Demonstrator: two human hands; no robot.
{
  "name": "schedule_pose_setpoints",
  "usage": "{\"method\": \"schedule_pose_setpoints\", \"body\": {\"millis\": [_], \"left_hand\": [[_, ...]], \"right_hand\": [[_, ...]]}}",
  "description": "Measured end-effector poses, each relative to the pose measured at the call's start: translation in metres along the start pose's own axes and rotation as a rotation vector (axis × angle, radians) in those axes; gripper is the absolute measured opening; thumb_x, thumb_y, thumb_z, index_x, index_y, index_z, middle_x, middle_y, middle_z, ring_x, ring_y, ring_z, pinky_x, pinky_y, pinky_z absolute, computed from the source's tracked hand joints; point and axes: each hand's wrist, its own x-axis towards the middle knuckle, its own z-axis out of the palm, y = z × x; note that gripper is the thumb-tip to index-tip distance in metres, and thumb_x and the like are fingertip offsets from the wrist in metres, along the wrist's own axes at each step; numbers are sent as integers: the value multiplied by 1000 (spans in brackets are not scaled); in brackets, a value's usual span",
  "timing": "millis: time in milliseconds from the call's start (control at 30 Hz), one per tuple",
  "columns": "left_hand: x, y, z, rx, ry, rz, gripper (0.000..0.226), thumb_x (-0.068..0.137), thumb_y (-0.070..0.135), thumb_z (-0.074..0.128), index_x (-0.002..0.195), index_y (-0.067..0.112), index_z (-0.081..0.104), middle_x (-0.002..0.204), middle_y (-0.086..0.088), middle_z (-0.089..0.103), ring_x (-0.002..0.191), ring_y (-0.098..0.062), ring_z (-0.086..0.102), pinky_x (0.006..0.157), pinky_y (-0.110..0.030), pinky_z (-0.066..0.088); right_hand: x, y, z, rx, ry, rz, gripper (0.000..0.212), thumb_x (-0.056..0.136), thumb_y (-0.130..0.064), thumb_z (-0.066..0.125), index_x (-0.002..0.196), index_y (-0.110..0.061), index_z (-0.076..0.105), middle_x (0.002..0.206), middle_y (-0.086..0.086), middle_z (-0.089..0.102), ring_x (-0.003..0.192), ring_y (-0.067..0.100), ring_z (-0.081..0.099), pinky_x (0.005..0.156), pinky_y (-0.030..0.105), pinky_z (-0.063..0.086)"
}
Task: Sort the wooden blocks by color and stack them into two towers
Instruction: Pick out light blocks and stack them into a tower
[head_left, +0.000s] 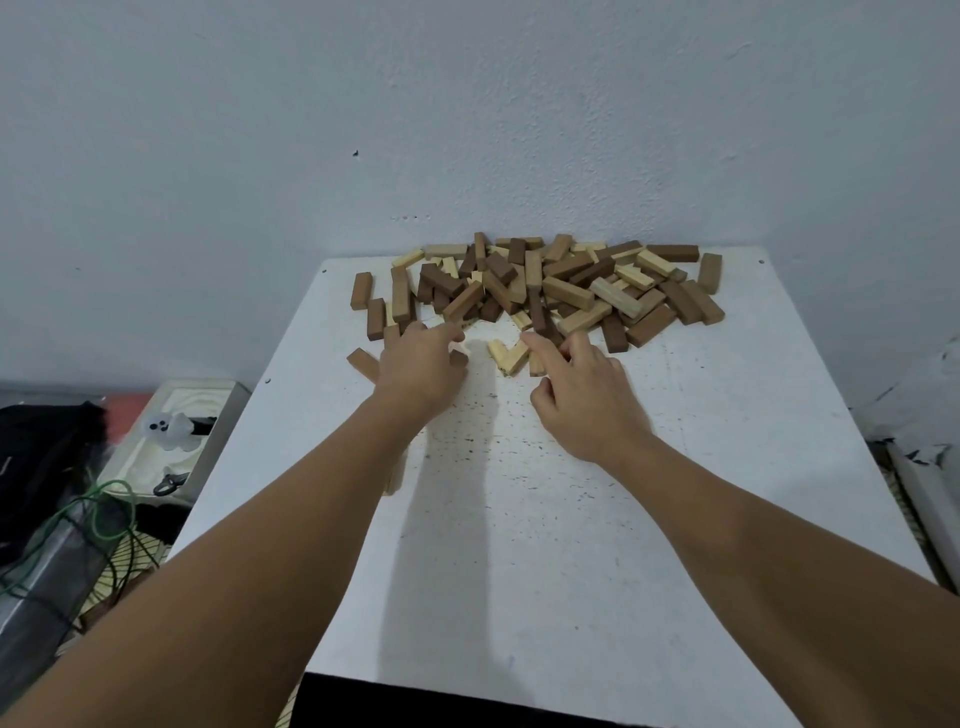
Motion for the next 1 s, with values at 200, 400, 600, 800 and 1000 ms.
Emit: {"method": "schedule_pose_setpoints", "body": {"millis": [200, 400, 600, 800, 1000], "left_hand": [[-5, 22, 5, 131, -179, 114, 59, 92, 51, 71, 147, 47, 50, 148, -6, 45, 140, -34, 34, 115, -52, 26], [-6, 22, 5, 67, -207, 150, 67, 81, 62, 79, 142, 44, 59, 144, 2, 52, 136, -28, 35, 108, -46, 30], [-6, 19, -1, -85, -231, 156, 65, 77, 62, 81, 134, 32, 69, 142, 2, 59, 136, -23, 45, 108, -39, 40], [-7, 17, 8, -259, -183, 156, 59, 79, 48, 87, 129, 22, 71, 125, 4, 68, 98, -11, 60, 77, -26, 44], [-6, 20, 8, -262, -188, 176, 41, 93, 37, 77, 132, 28, 71, 122, 5, 70, 84, -2, 56, 65, -16, 39]], "right_hand": [[0, 1, -1, 70, 10, 18, 41, 96, -24, 52, 135, -34, 53, 108, -2, 43, 90, 19, 50, 85, 40, 48], [-1, 3, -3, 250, 92, 35, 29, 98, -36, 56, 120, -27, 73, 112, -5, 64, 102, 18, 55, 84, 43, 53], [-1, 8, 0, 249, 113, 39, 28, 93, -48, 68, 113, -29, 73, 113, -8, 62, 102, 17, 54, 85, 36, 49], [1, 13, -1, 387, 93, 55, 36, 100, -24, 63, 136, -30, 64, 121, -10, 70, 110, 19, 56, 94, 42, 51], [2, 12, 2, 225, 50, 63, 40, 102, -31, 61, 142, -33, 61, 111, -4, 56, 103, 18, 47, 91, 40, 47]]}}
